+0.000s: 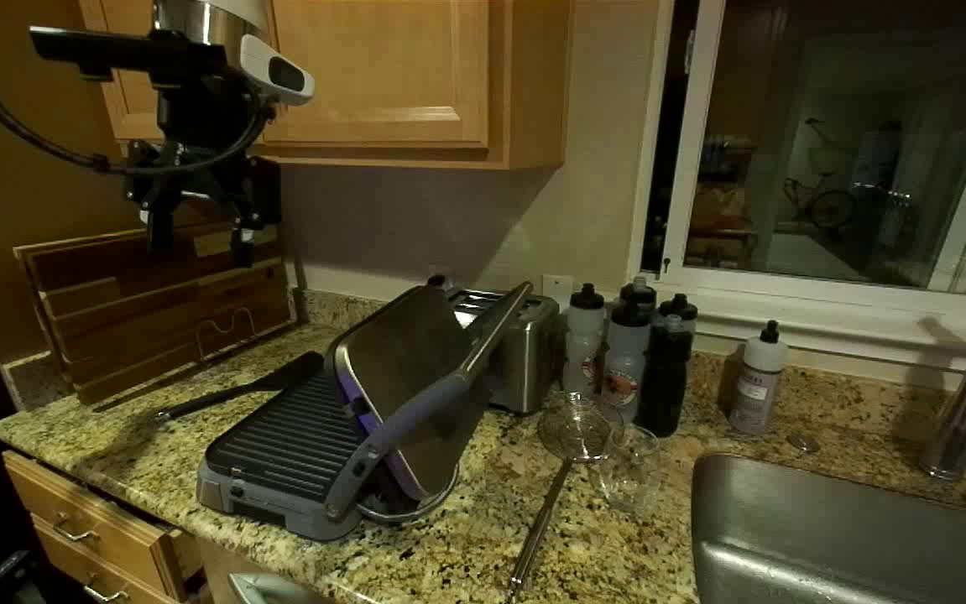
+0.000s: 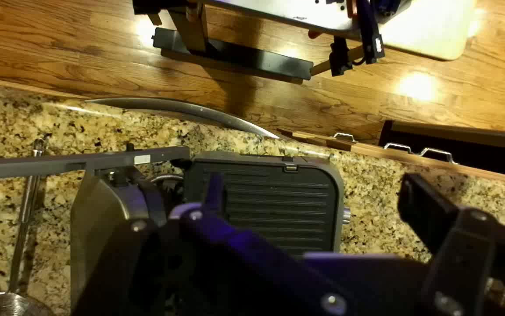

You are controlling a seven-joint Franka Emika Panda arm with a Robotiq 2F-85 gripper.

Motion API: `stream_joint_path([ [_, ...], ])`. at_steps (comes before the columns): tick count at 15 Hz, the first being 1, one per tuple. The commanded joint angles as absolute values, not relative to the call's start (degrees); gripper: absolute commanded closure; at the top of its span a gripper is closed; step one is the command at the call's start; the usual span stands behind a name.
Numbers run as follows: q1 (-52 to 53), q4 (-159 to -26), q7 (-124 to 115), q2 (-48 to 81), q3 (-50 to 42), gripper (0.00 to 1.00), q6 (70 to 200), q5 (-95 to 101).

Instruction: Close the sandwich maker

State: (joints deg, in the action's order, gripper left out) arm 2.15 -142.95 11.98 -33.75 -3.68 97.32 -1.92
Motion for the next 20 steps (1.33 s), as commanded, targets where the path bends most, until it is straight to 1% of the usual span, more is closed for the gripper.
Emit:
stream_joint_path([
  [1,1.98,-142.87,12.04,-33.71,-3.51,0.0,97.23,-2.0],
  [9,1.39,-142.48,11.9,-32.96,-4.0,0.0,98.59,-1.79],
  [14,-1.92,-141.67,11.58,-30.66,-5.81,0.0,108.06,0.14],
  [20,-5.55,-138.59,12.78,-23.65,-7.19,0.0,120.21,8.17],
])
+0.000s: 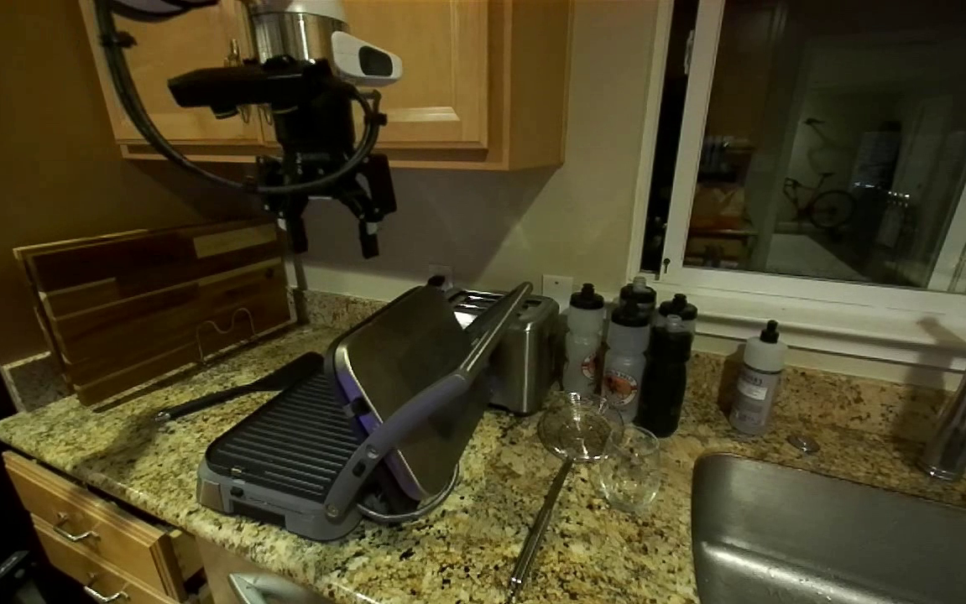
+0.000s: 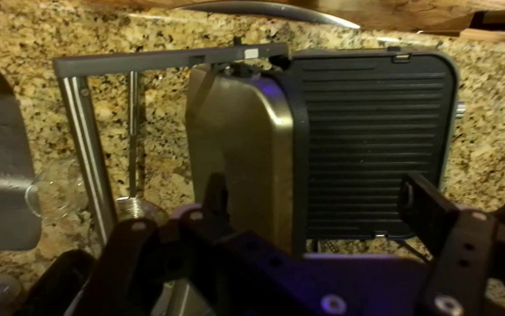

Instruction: Close the sandwich maker

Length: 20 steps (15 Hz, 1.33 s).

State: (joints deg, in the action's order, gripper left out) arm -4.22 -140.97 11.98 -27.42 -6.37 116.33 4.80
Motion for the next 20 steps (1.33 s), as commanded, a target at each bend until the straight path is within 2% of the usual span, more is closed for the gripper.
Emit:
stream_joint_path([
  [1,-6.0,-137.78,12.39,-22.21,-7.39,0.0,121.51,9.17],
  [6,-6.61,-132.72,11.2,-15.31,-7.33,0.0,123.36,10.22],
  [20,-8.21,-130.84,11.7,-11.14,-9.46,0.0,125.43,9.32],
])
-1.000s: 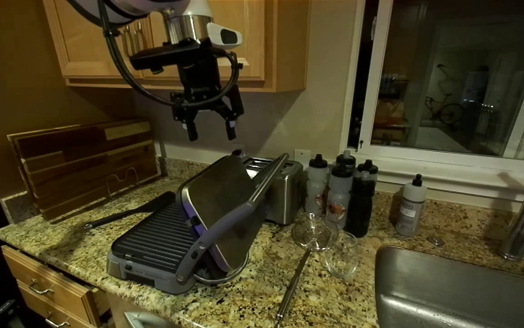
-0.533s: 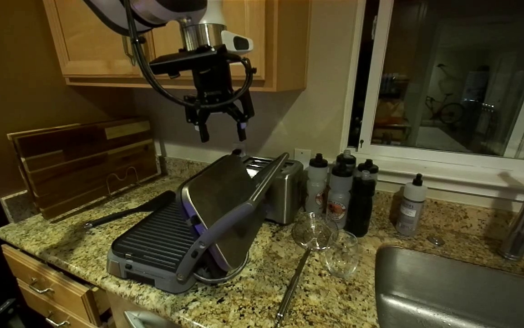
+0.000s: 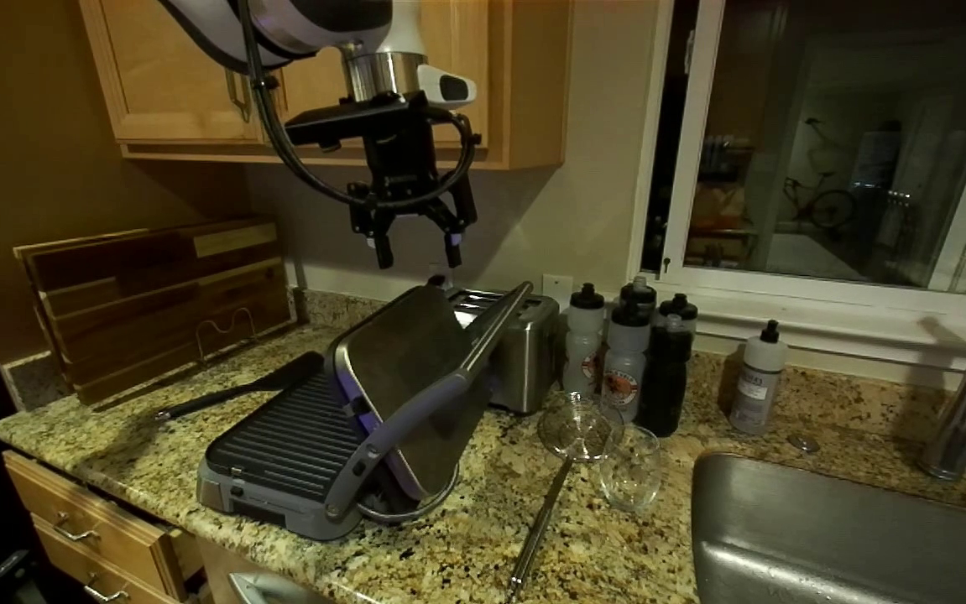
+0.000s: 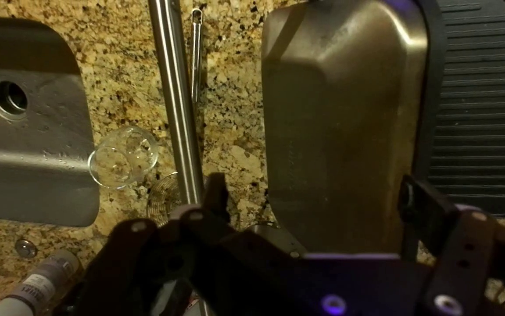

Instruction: Close the sandwich maker

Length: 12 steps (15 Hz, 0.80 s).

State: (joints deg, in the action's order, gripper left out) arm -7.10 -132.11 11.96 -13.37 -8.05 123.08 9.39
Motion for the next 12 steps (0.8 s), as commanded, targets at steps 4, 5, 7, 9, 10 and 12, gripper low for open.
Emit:
stream_joint_path([
  [4,-9.5,-129.96,11.84,-8.16,-11.02,0.0,129.54,9.13],
  [5,-9.65,-129.81,12.28,-7.48,-11.37,0.0,130.58,8.52],
  [7,-9.61,-129.84,14.49,-6.27,-12.18,0.0,133.23,5.37],
  [9,-9.69,-129.83,15.12,-4.94,-12.49,0.0,135.37,3.34],
  [10,-9.72,-129.74,15.82,-3.99,-12.67,0.0,136.31,2.04],
  [12,-9.92,-129.65,16.53,-2.56,-12.78,0.0,137.91,0.75],
])
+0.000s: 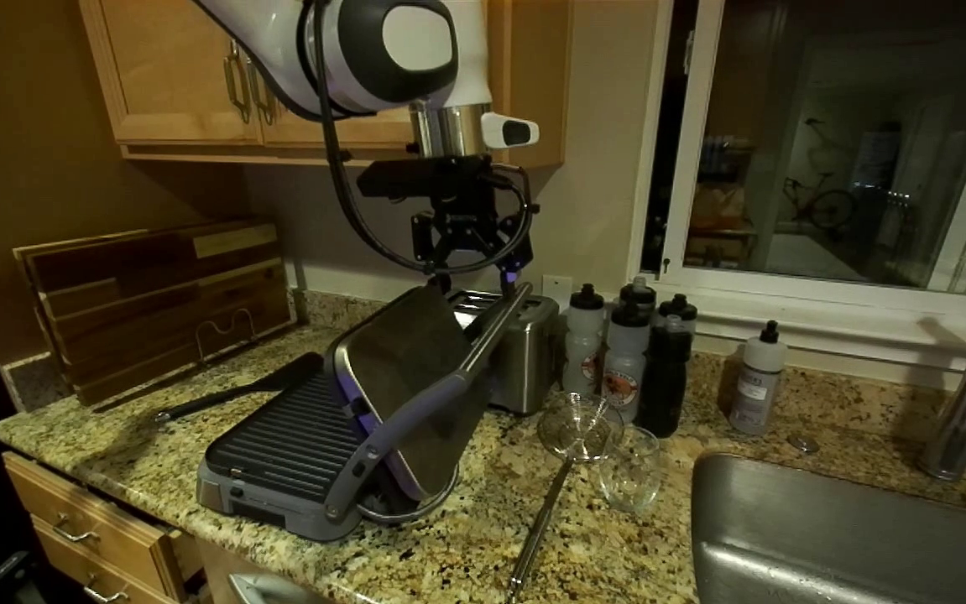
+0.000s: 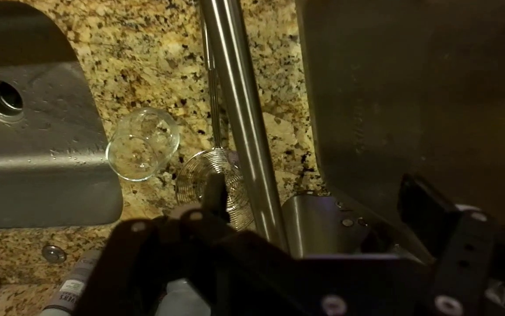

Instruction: Close the sandwich maker

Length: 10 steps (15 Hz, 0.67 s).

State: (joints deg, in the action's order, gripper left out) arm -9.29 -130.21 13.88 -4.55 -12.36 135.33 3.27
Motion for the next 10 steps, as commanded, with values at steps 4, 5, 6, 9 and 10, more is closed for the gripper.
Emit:
stream_joint_path([
  [4,-11.0,-129.49,15.92,-0.04,-12.91,0.0,140.62,3.85],
  [5,-11.25,-129.4,16.04,0.57,-12.95,0.0,140.93,4.59],
  [6,-11.47,-129.23,16.13,1.28,-12.98,0.0,141.1,5.02],
  [9,-12.02,-128.15,17.58,3.59,-12.85,0.0,140.69,4.0],
  [10,-12.16,-127.68,17.82,4.37,-12.76,0.0,140.39,3.75],
])
